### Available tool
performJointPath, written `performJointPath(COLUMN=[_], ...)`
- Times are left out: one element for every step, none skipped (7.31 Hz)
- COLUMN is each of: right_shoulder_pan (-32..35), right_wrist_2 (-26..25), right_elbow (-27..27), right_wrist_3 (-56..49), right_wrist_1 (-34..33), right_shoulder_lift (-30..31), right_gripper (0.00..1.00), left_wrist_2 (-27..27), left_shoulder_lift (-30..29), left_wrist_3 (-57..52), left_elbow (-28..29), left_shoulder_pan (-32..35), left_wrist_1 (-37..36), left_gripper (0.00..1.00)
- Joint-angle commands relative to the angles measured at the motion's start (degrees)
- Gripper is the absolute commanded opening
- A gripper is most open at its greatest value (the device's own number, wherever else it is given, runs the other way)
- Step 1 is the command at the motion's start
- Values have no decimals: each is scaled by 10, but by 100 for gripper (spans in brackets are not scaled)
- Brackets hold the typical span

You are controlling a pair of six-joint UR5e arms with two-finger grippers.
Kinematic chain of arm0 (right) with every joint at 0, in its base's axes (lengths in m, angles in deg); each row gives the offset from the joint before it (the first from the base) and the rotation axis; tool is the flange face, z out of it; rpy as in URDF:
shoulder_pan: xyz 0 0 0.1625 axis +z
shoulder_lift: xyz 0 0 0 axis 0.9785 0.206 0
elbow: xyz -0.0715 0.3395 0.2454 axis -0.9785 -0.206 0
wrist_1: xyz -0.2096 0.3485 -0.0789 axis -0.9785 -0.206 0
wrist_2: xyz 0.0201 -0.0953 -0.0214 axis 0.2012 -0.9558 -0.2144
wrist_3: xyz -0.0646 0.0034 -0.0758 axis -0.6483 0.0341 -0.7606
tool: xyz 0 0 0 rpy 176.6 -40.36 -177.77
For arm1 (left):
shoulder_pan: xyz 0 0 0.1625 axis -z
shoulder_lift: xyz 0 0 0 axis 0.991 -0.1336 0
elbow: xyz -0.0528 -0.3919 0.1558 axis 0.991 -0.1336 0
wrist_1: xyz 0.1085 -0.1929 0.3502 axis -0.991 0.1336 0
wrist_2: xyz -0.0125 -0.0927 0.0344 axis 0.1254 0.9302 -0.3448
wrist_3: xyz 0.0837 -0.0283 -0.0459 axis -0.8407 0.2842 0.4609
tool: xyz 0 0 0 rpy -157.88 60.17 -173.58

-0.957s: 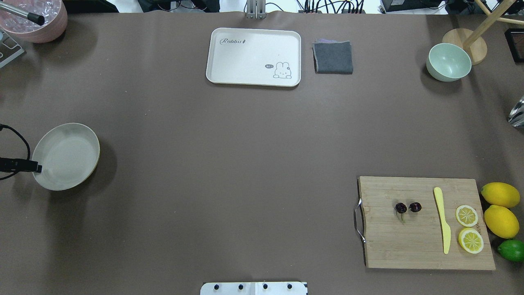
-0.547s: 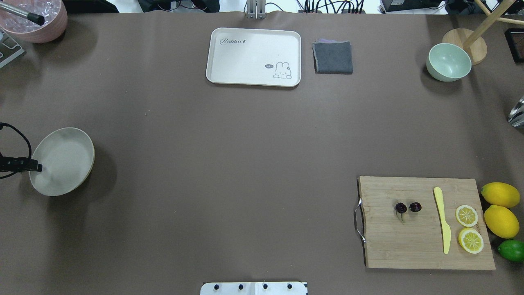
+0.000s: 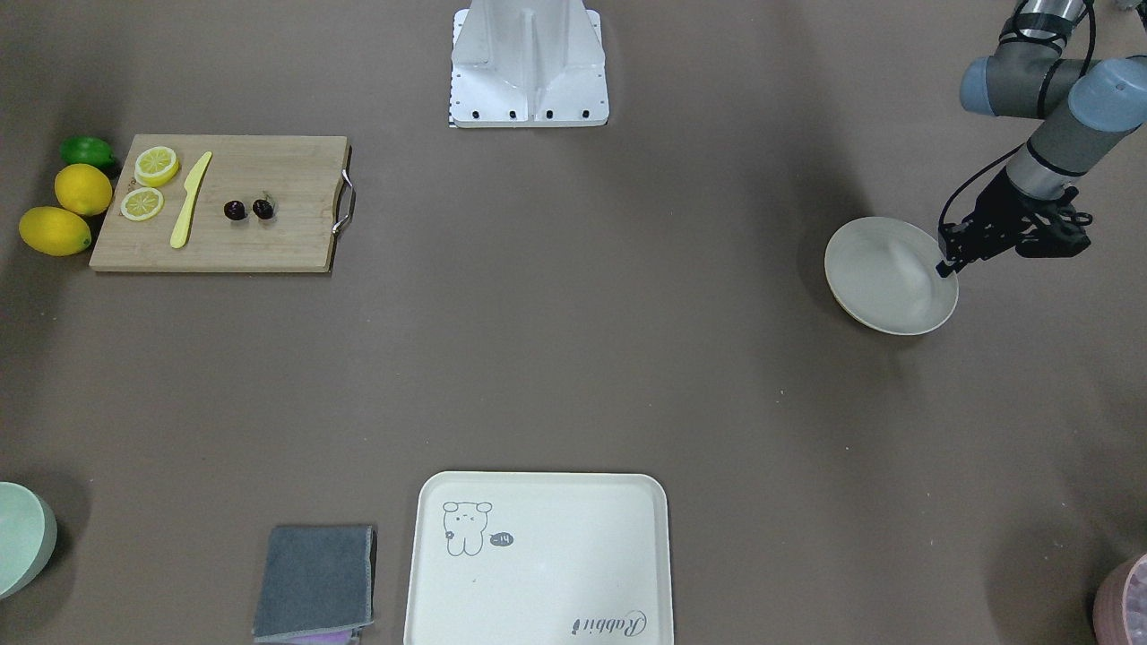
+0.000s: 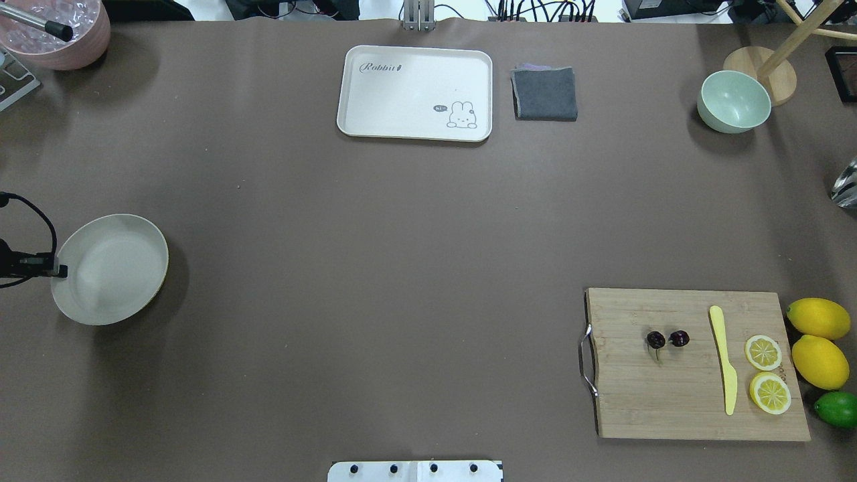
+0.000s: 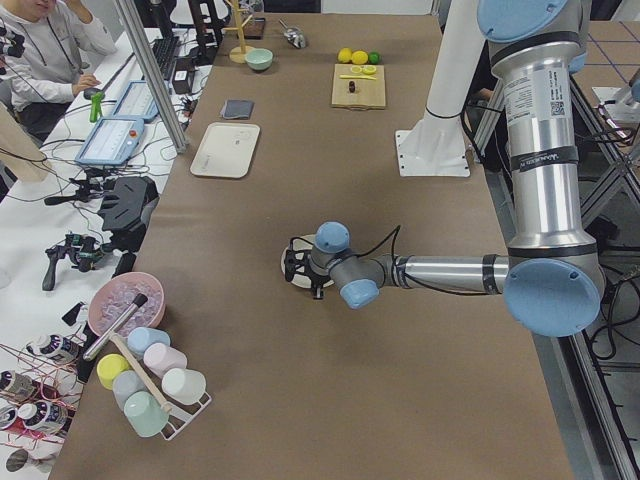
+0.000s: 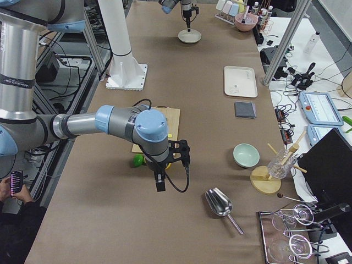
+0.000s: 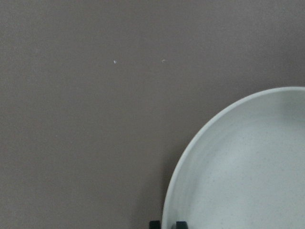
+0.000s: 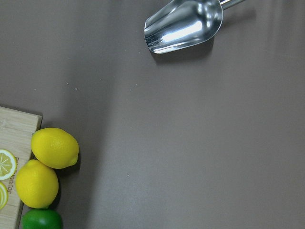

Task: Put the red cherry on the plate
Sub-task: 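Reach the left gripper to the rim of the white bowl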

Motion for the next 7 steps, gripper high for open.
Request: performJointPath(right_shoulder_pan=[4, 5, 5, 5, 5, 5, 6], right_wrist_2=[0, 0, 0, 0, 0, 0, 0], right_elbow=[6, 7, 10, 10, 11, 10, 10], right_wrist_3=[-3, -3, -3, -3, -3, -3, -3], right_wrist_1=[-1, 0, -1, -1, 0, 0, 0], right_shoulder_lift=[8, 10, 11, 12, 12, 12, 11], right_gripper=[100, 100, 100, 100, 100, 100, 100], left_wrist_2=[14, 14, 14, 17, 22, 22, 22], left_shoulder_lift=[7, 8, 8, 8, 8, 4, -3], left_wrist_3=[5, 5, 5, 5, 5, 5, 5], left_elbow=[-12, -12, -15, -32, -87, -151, -197], left_shoulder_pan=[1, 2, 3, 4, 7, 7, 6], left_wrist_1=[-1, -1, -2, -21, -89, -180, -236], left_gripper=[0, 0, 0, 0, 0, 0, 0])
